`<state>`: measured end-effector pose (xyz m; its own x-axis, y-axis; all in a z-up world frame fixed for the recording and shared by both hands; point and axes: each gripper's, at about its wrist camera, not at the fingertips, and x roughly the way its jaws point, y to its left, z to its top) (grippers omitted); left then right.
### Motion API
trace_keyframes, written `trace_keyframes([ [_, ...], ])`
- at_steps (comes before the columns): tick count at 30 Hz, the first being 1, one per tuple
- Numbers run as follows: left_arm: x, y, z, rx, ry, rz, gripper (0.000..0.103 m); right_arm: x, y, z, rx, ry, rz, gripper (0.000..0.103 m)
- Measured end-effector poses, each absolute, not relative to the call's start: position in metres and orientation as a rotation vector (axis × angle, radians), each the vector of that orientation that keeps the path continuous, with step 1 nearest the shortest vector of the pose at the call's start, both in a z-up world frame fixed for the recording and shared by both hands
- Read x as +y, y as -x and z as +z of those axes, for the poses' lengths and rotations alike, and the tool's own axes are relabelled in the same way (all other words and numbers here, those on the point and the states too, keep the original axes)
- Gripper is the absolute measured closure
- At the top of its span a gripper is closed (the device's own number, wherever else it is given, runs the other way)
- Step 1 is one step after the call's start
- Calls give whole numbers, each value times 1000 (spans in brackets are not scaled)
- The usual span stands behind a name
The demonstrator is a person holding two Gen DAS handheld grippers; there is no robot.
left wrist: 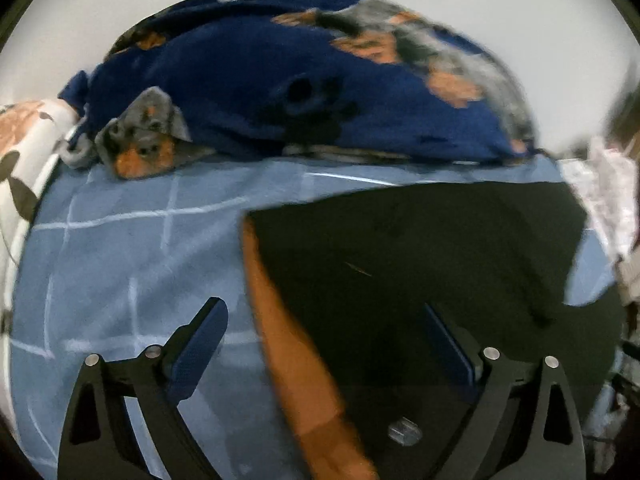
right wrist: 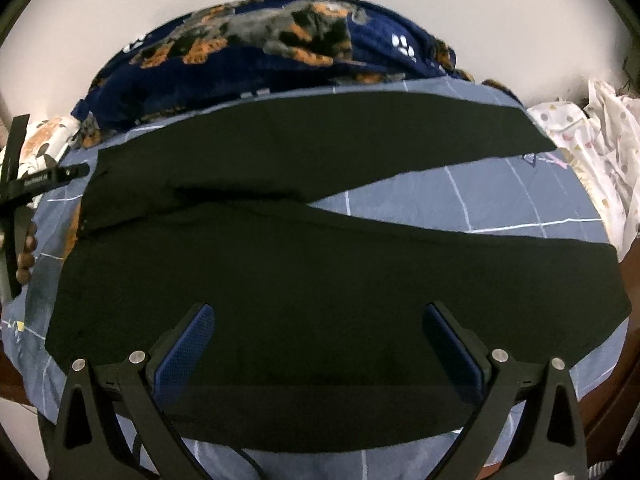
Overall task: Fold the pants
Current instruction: 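Grasp a trouser leg hem with the right gripper and lift it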
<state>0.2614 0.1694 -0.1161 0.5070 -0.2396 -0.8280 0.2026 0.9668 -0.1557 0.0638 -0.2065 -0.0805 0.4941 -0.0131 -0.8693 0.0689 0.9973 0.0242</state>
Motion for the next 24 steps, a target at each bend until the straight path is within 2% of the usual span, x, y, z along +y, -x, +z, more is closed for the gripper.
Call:
trace_keyframes([
  [2, 177, -278, -123, 1010, 39, -254, 24, -206, -68, -85, 1064, -55, -50, 0],
  [3, 181, -287, -127, 1027, 62, -264, 26, -206, -69, -87, 1068, -55, -50, 0],
  [5, 187, -301, -136, 1056, 94, -292, 39, -206, -73, -90, 1077, -54, -52, 0],
  [7, 185, -310, -144, 1072, 76, -312, 44, -207, -75, -94, 1092, -56, -55, 0],
  [17, 169, -340, -146, 1069, 18, -341, 48, -208, -84, -102, 1122, -70, -65, 0],
  [18, 166, -340, -146, 1061, -1, -332, 52, -207, -83, -103, 1122, -68, -64, 0],
  [19, 162, -339, -146, 1051, -23, -316, 61, -207, -83, -104, 1125, -69, -62, 0],
  [20, 159, -339, -145, 1044, -28, -314, 79, -207, -84, -105, 1128, -72, -62, 0],
  [23, 152, -331, -136, 1018, -53, -282, 90, -209, -85, -104, 1130, -99, -55, 0],
  [24, 151, -327, -132, 1006, -57, -271, 91, -210, -85, -104, 1127, -106, -52, 0],
])
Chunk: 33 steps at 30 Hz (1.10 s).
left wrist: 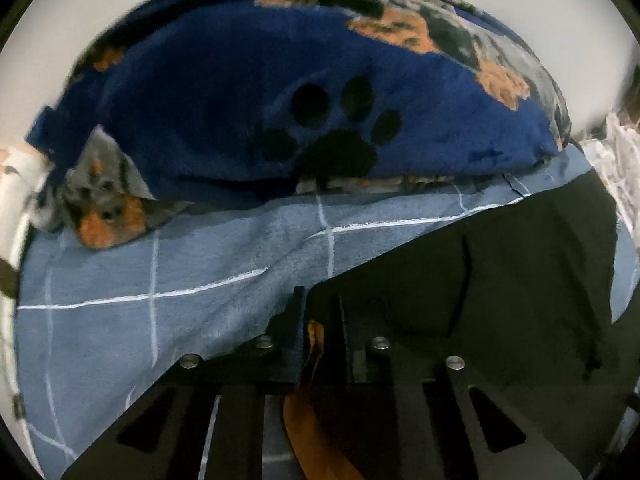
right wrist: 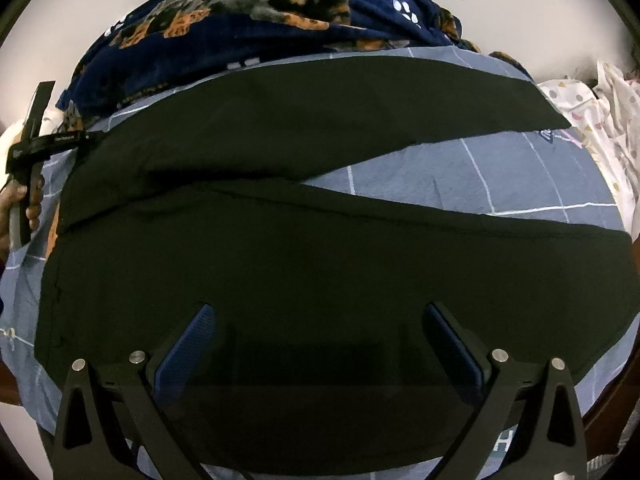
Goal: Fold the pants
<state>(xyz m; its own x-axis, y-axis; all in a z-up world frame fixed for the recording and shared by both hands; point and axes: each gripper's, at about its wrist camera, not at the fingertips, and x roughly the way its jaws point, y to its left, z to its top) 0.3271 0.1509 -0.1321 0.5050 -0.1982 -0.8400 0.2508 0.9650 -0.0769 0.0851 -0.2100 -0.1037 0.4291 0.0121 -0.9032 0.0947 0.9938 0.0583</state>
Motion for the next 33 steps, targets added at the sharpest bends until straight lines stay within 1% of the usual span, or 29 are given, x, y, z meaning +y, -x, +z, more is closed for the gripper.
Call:
trace_keyframes([
  [2, 150, -312, -118, 965, -35, -261, 93, -213, -87, -100, 1115, -138, -32, 0],
  [6, 145, -266, -79, 851, 33, -306, 93, -225, -94, -87, 1075, -240, 20, 0],
  [11, 128, -207, -41, 752, 36, -367, 93, -247, -123, -73, 1019, -470, 157, 0],
  [14, 110, -175, -27, 713, 44, -402, 93, -261, -149, -70, 976, -668, 261, 0],
  [18, 92, -131, -20, 697, 33, -431, 92, -273, -189, -70, 952, -839, 321, 0],
  [23, 80, -96, -28, 731, 45, -458, 92, -276, -234, -71, 972, -908, 345, 0],
  [29, 77, -80, -42, 800, 98, -475, 92, -281, -281, -100, 1054, -989, 294, 0],
  [31, 77, -79, -44, 813, 107, -469, 91, -279, -292, -108, 1080, -980, 289, 7],
  [32, 77, -80, -45, 821, 111, -469, 91, -278, -298, -113, 1097, -976, 290, 18],
  [33, 78, -80, -45, 826, 111, -466, 91, -275, -305, -119, 1126, -979, 300, 37],
])
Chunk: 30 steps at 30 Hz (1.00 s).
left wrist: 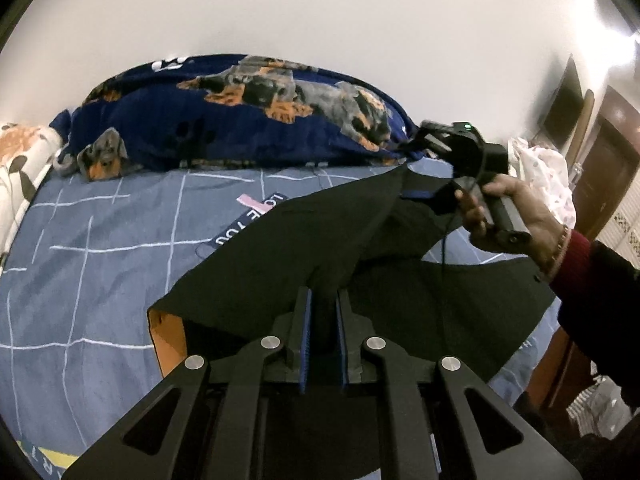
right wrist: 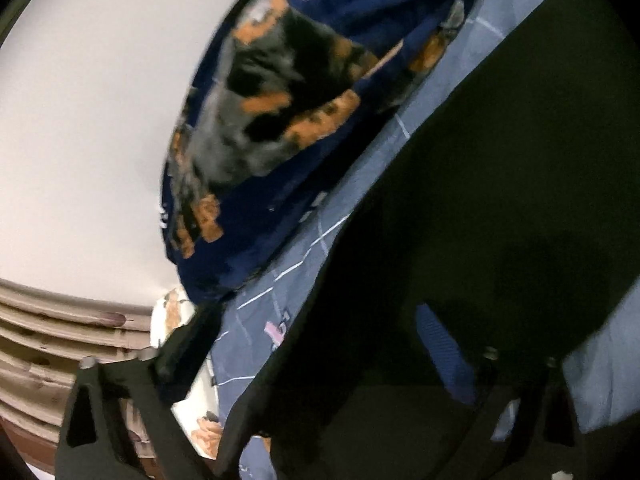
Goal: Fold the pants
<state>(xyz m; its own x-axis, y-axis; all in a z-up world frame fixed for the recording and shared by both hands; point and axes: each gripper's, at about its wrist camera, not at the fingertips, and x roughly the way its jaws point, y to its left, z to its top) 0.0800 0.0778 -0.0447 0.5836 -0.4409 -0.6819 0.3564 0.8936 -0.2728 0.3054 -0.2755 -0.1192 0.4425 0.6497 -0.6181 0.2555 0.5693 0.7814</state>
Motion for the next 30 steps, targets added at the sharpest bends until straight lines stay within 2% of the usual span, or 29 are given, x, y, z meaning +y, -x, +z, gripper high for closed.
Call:
trace_keyframes([
  [1, 79, -80, -44, 827, 110, -464, 91, -274, -309, -123, 1142, -987, 312, 50],
  [2, 79, -81, -44, 831, 108, -458, 91, -273, -310, -127, 1154, -995, 326, 75],
  [3, 81, -82, -44, 837, 111, -457, 91, -272, -310, -129, 1161, -997, 334, 91],
  [14, 117, -69, -60, 947, 158, -412, 91, -280, -185, -88, 1006, -897, 375, 96],
  [22, 121, -38, -77, 1008, 104, -405, 91, -281, -86, -104, 1030, -908, 328, 97],
  [30, 123, -13, -93, 1055, 79, -412, 91, -281, -31, -139, 1110, -958, 280, 97],
])
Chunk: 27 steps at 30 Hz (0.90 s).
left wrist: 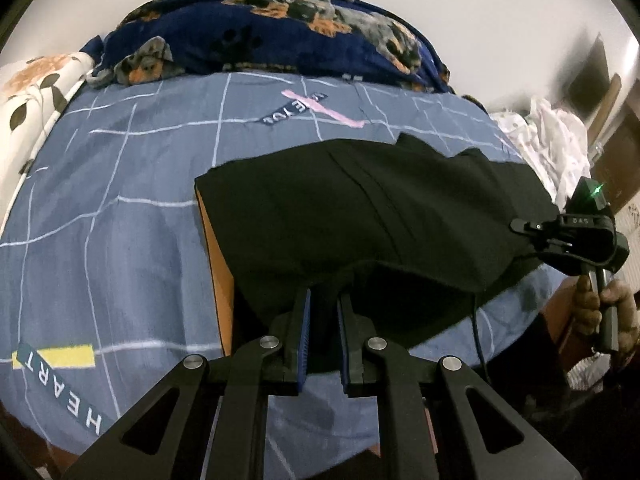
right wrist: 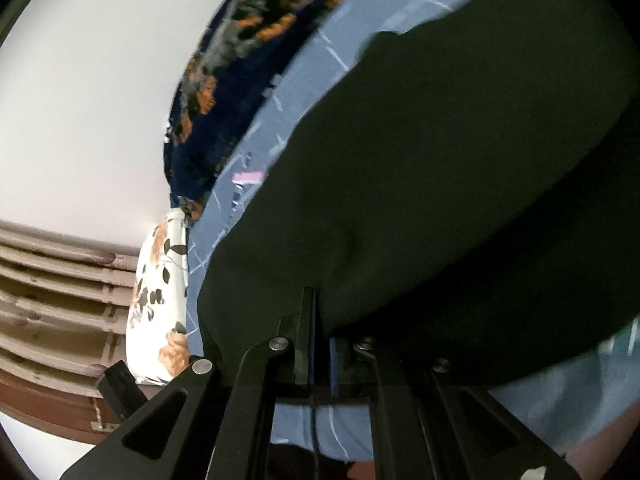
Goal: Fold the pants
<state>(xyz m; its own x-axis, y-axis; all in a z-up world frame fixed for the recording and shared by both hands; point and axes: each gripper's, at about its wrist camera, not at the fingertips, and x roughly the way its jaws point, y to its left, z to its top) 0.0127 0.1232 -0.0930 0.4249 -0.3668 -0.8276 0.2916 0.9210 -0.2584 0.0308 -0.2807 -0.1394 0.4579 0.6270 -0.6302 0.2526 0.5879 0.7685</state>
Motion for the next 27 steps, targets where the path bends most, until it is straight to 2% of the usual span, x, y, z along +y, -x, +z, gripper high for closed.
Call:
trace_keyframes([
  [10, 126, 0, -106, 1062, 42, -389, 89, -273, -8, -166, 1162, -980, 251, 97],
  [15, 130, 5, -107, 1066, 28, -363, 80, -269, -5, -172, 1168, -982, 253, 97],
  [17, 135, 7, -107, 1059, 23, -338, 63, -269, -5, -172, 1168, -984, 257, 97],
  [20, 145, 8, -106, 1048, 29, -295, 50, -267, -4, -173, 1165, -982, 265, 97],
  [27, 165, 11, -89, 991, 34, -197, 45, -265, -5, -178, 1169, -990, 285, 97],
])
